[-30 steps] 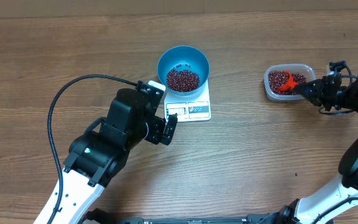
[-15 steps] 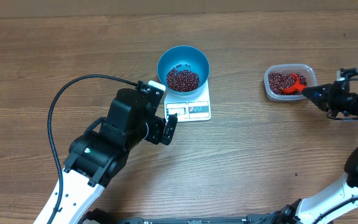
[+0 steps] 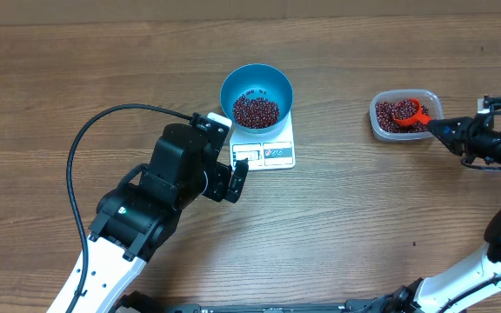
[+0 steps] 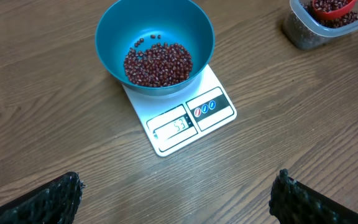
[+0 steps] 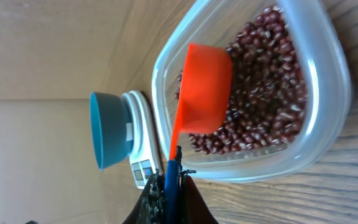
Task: Scoop item into bowl and weigh 150g on scale
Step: 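Drag the red scoop through the beans to fill it, right gripper, then lift the filled scoop and carry it left over the blue bowl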
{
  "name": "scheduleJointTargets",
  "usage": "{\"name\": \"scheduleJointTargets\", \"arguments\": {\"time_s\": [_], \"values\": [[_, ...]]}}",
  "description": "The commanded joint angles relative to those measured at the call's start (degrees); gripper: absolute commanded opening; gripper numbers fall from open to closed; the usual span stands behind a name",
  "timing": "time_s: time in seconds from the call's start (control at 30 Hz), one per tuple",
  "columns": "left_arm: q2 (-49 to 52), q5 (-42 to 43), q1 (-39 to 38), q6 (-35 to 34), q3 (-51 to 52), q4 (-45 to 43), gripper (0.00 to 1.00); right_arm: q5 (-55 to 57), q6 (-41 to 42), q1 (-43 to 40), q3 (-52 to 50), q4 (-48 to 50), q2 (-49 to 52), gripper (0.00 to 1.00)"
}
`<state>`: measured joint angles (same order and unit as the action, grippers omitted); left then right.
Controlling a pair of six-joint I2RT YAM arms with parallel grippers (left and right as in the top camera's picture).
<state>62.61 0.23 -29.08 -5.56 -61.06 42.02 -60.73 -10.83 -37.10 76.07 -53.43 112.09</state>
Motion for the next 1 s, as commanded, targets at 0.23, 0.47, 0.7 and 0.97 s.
{"name": "scheduleJointTargets", "arguments": {"time_s": [0.23,0.47,0.7,0.97], "values": [[0.0,-0.4,0.4,0.5,0.4,0.0,0.99,-8.0,-3.0,-0.2,0.8,-1.2,0.2,0.04],[0.0,-0.4,0.4,0.4,0.4,0.0,0.99,-9.8,-3.0,-0.2,0.8,-1.6,0.2,0.04],[0.0,-0.4,0.4,0.4,0.4,0.0,1.00,-19.0,-7.7,-0.2,0.8,-4.2,0.2,0.04],[0.0,-0.4,0.4,0.4,0.4,0.0,1.00,-26.1,-7.7,-0.1,0.8,-4.4,0.2,0.04]]}}
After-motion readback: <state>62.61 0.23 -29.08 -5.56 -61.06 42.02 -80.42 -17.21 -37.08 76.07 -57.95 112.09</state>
